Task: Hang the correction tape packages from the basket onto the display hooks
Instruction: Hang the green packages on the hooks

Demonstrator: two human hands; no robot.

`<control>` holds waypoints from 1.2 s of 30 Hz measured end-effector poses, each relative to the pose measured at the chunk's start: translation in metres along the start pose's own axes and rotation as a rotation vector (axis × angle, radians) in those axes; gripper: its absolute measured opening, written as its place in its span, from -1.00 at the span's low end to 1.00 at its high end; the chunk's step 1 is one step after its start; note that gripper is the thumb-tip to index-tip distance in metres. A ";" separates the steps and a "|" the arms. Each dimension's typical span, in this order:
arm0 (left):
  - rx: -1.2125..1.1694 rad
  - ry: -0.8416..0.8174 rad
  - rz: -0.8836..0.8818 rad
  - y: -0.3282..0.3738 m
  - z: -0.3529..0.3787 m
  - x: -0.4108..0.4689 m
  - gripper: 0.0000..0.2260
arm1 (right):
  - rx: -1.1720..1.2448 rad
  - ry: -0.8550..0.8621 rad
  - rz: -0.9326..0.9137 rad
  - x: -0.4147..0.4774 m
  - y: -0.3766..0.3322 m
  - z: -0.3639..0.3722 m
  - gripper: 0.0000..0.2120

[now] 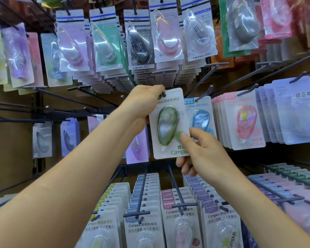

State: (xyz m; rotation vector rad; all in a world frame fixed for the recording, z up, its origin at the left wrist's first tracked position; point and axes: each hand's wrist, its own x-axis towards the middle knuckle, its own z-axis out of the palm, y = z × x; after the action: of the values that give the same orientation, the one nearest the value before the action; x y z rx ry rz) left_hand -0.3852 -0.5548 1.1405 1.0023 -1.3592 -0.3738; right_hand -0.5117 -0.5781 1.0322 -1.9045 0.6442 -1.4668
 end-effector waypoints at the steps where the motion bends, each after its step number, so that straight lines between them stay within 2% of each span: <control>1: -0.054 -0.017 -0.014 -0.002 0.000 0.001 -0.74 | 0.005 -0.002 -0.001 0.000 0.000 -0.001 -0.75; 5: -0.195 -0.066 -0.010 -0.015 -0.006 -0.008 -0.89 | 0.107 0.001 0.026 -0.001 0.001 -0.006 -0.76; 9: 0.004 -0.009 0.035 -0.031 -0.011 -0.019 -0.84 | 0.174 0.023 0.041 -0.001 0.002 -0.009 -0.81; 13: 0.035 0.021 0.079 -0.039 -0.018 -0.032 -0.73 | 0.248 0.057 0.060 0.000 0.002 -0.009 -0.82; 16: 0.411 0.096 0.355 -0.051 -0.024 -0.039 -0.64 | 0.193 0.091 0.012 0.001 0.003 -0.009 -0.81; 18: 0.699 0.121 0.488 -0.051 -0.026 -0.042 -0.72 | 0.161 0.094 -0.012 0.002 0.002 -0.007 -0.81; 21: 0.946 0.103 0.441 -0.048 -0.022 -0.041 -0.56 | 0.135 0.061 -0.025 0.002 0.000 -0.005 -0.80; 24: 1.043 0.093 0.387 -0.047 -0.017 -0.036 -0.45 | 0.081 0.017 -0.040 0.001 -0.001 -0.002 -0.70; 29: 1.082 0.094 0.400 -0.047 -0.006 -0.025 -0.53 | 0.000 -0.010 -0.012 0.001 -0.001 -0.006 -0.59; 32: 1.124 0.093 0.386 -0.052 -0.005 -0.013 -0.55 | -0.267 0.031 -0.034 0.001 0.008 -0.012 -0.55; 36: 1.249 0.091 0.317 -0.068 0.002 0.011 -0.52 | -0.544 0.030 -0.111 -0.008 0.009 -0.022 -0.63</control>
State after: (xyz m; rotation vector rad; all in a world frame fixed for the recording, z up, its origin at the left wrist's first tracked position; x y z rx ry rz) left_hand -0.3635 -0.6020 1.0949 1.7118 -1.6126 0.8741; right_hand -0.5345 -0.5830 1.0238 -2.3584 1.0492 -1.4945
